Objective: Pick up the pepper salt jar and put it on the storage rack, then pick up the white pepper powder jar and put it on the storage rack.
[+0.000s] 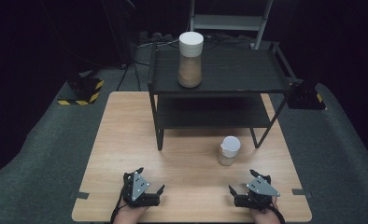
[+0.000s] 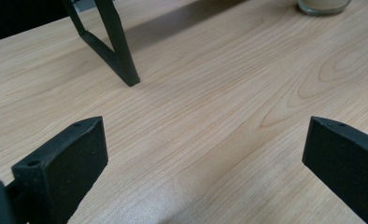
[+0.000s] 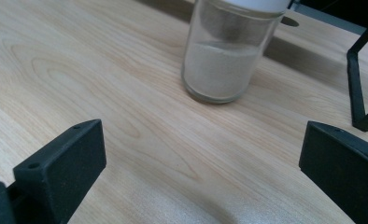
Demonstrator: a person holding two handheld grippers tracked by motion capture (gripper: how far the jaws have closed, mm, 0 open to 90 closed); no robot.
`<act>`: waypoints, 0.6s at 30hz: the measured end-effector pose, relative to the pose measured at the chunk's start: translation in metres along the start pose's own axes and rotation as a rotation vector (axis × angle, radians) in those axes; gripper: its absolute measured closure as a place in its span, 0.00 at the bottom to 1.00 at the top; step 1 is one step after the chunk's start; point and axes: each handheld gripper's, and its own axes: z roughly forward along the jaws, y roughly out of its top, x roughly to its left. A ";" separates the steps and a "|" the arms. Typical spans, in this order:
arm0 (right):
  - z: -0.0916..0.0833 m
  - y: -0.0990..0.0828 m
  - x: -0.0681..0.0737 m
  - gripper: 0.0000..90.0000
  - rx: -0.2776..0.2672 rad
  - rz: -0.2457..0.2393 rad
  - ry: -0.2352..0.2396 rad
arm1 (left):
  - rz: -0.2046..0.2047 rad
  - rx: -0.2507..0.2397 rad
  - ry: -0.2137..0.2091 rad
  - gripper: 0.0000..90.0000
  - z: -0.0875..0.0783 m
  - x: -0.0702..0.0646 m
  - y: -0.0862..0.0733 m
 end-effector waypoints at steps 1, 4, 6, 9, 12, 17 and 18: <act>-0.001 0.000 0.000 0.00 0.000 0.009 -0.006 | 0.009 0.000 0.000 0.00 0.000 -0.001 0.000; -0.002 -0.001 -0.001 0.00 0.003 0.024 -0.006 | 0.034 0.009 -0.003 0.00 0.001 -0.003 0.002; -0.002 -0.001 -0.002 0.00 0.004 0.024 -0.003 | 0.032 0.012 -0.006 0.00 0.001 -0.002 0.002; -0.002 0.001 -0.001 0.00 0.013 0.008 0.005 | 0.021 0.013 -0.019 0.00 0.001 0.001 0.002; -0.001 0.002 -0.001 0.00 0.017 -0.014 0.019 | 0.014 0.002 -0.024 0.00 0.000 0.003 0.001; -0.001 0.002 -0.001 0.00 0.013 0.003 0.014 | 0.022 -0.003 -0.026 0.00 -0.001 0.003 -0.001; 0.000 0.002 0.000 0.00 0.015 0.005 0.011 | 0.021 -0.004 -0.026 0.00 -0.001 0.002 -0.001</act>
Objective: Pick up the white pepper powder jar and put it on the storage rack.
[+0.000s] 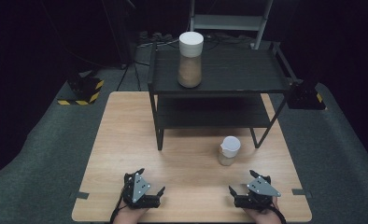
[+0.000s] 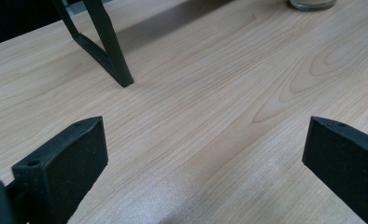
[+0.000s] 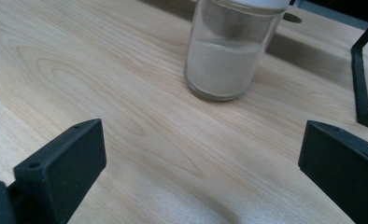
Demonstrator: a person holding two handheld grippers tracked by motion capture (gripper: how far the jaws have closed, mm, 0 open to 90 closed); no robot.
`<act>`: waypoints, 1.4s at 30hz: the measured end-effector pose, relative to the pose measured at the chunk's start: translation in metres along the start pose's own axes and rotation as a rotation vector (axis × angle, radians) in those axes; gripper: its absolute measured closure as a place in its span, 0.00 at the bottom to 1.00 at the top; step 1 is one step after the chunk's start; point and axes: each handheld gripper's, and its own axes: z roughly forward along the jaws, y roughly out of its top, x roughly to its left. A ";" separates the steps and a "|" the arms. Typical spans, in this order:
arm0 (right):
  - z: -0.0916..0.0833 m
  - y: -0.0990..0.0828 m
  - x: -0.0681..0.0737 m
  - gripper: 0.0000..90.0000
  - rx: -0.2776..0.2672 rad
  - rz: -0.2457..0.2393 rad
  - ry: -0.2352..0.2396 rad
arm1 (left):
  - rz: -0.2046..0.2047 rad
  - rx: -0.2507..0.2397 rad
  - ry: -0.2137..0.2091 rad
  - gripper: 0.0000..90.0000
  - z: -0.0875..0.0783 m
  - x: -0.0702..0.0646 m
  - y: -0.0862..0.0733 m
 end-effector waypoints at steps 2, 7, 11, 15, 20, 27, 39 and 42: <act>0.000 0.000 0.000 0.00 -0.004 0.004 0.000 | 0.000 0.000 -0.002 0.00 0.000 0.000 0.000; -0.002 0.000 0.003 0.00 -0.025 -0.004 -0.015 | -0.004 0.001 -0.004 0.00 -0.001 0.001 0.000; -0.005 0.000 0.003 0.00 -0.054 -0.002 -0.030 | -0.007 0.002 -0.007 0.00 -0.001 0.002 0.000; -0.007 0.000 0.002 0.00 -0.078 -0.006 -0.031 | -0.012 0.002 -0.011 0.00 -0.001 0.003 0.000; -0.007 0.000 0.001 0.00 -0.100 -0.008 -0.033 | -0.009 0.001 -0.013 0.00 -0.001 0.003 0.000; -0.004 0.001 0.000 0.00 -0.135 -0.012 -0.038 | 0.001 0.002 -0.016 0.00 0.000 0.003 0.000; 0.007 0.012 -0.004 0.00 -0.141 0.031 -0.030 | 0.005 0.001 -0.020 0.00 -0.001 0.004 0.000; 0.011 0.016 -0.005 0.00 -0.144 0.039 -0.029 | 0.007 0.003 -0.023 0.00 0.000 0.004 0.000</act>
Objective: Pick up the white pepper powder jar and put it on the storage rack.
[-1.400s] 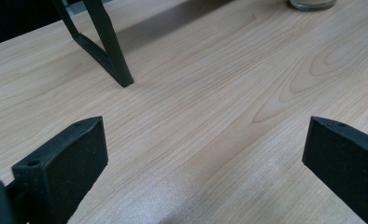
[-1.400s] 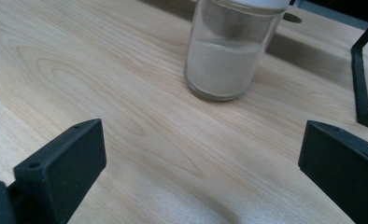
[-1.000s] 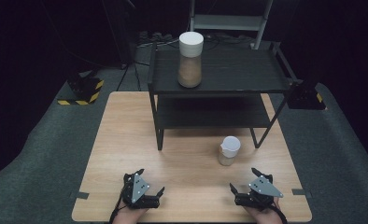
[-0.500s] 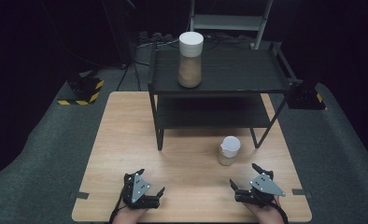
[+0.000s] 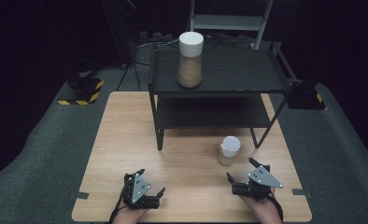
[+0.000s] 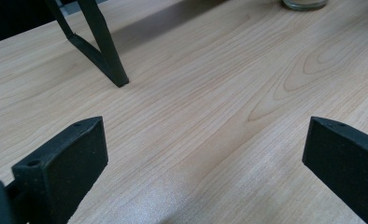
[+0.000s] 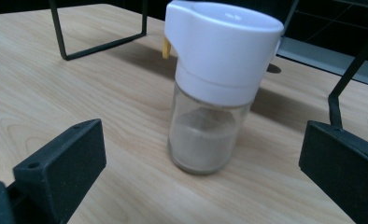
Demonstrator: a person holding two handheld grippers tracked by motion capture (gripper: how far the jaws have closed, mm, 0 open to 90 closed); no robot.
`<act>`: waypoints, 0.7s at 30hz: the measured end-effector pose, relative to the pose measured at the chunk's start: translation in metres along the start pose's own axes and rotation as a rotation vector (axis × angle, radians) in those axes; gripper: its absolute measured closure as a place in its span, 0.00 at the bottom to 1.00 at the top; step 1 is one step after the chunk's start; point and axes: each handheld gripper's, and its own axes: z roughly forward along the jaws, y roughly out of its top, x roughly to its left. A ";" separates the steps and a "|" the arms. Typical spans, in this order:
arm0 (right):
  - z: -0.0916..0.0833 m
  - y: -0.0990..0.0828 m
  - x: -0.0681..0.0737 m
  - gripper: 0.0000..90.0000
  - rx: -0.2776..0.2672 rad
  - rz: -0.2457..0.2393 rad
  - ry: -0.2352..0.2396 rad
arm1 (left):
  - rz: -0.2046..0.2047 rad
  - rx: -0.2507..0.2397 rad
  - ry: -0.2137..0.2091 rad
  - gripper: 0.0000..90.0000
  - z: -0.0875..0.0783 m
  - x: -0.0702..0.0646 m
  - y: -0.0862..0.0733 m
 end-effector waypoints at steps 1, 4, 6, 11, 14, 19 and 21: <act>0.002 0.001 0.000 0.00 0.000 0.006 0.000 | 0.001 0.001 -0.001 0.00 0.000 0.000 0.000; 0.007 0.003 0.000 0.00 -0.007 0.018 -0.008 | 0.001 0.001 -0.004 0.00 0.000 0.000 0.000; 0.011 0.005 -0.001 0.00 0.000 0.026 -0.006 | 0.001 0.001 -0.005 0.00 0.000 0.001 0.000; 0.021 0.007 -0.003 0.00 0.001 0.037 -0.006 | 0.001 0.000 -0.009 0.01 0.000 0.001 0.000; 0.025 0.009 -0.004 0.00 0.001 0.042 -0.010 | 0.002 0.000 -0.010 0.00 0.000 0.001 0.000; 0.035 0.010 -0.007 0.00 0.004 0.063 -0.011 | 0.000 0.002 -0.009 0.00 0.000 0.001 0.000; 0.038 0.009 -0.009 0.00 0.002 0.072 -0.010 | 0.003 0.003 -0.008 0.00 0.001 0.001 0.001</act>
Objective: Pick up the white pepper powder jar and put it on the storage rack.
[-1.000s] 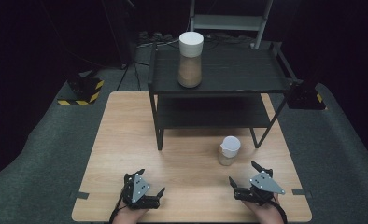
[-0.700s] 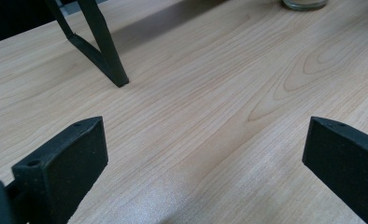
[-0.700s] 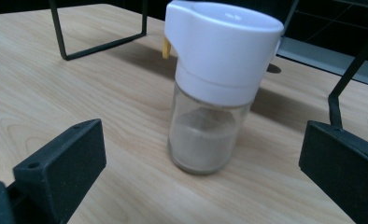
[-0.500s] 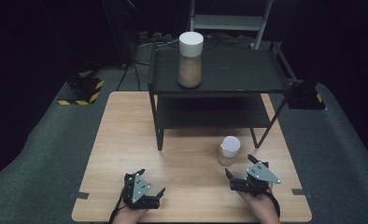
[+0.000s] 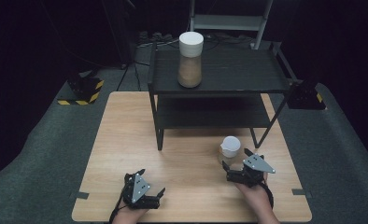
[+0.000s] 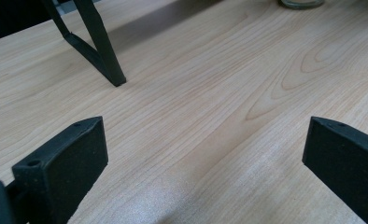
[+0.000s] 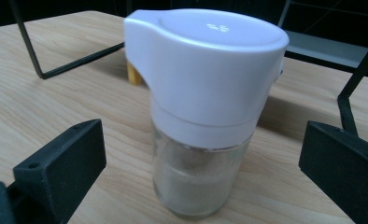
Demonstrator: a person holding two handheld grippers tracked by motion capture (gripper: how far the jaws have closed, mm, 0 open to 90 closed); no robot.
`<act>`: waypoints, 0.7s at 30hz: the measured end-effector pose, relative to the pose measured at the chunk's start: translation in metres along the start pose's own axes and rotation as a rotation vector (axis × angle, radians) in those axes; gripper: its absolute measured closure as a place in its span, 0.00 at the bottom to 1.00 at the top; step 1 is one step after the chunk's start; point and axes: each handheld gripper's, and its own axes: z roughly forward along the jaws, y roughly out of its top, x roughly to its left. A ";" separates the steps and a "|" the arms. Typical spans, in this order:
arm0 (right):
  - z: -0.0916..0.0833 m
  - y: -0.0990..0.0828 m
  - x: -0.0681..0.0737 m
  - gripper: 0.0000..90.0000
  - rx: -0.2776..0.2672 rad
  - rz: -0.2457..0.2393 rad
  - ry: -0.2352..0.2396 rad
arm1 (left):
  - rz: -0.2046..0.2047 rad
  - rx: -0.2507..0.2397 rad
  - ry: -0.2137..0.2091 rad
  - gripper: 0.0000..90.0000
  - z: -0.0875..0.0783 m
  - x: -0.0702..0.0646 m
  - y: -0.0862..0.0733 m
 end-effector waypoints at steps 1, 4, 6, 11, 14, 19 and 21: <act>0.001 -0.001 -0.001 0.00 -0.003 0.007 0.002 | 0.001 0.000 0.000 0.00 0.000 0.000 0.000; 0.006 -0.001 -0.003 0.01 -0.010 0.022 0.007 | 0.001 -0.001 -0.001 0.00 0.000 0.000 0.000; 0.009 -0.003 -0.005 0.04 -0.018 0.028 0.012 | 0.000 -0.003 -0.002 0.00 0.000 0.000 0.000; 0.013 -0.005 -0.008 0.13 -0.025 0.033 0.020 | 0.000 -0.004 -0.003 0.01 0.000 0.001 -0.001; 0.016 -0.007 -0.010 0.18 -0.033 0.033 0.028 | 0.000 -0.004 -0.003 0.00 0.000 0.001 -0.001; 0.020 -0.012 -0.014 0.24 -0.057 0.047 0.046 | 0.002 -0.003 -0.003 0.00 0.000 0.000 -0.001; 0.022 -0.012 -0.015 0.26 -0.060 0.052 0.050 | 0.001 -0.003 -0.003 0.00 0.000 0.000 -0.001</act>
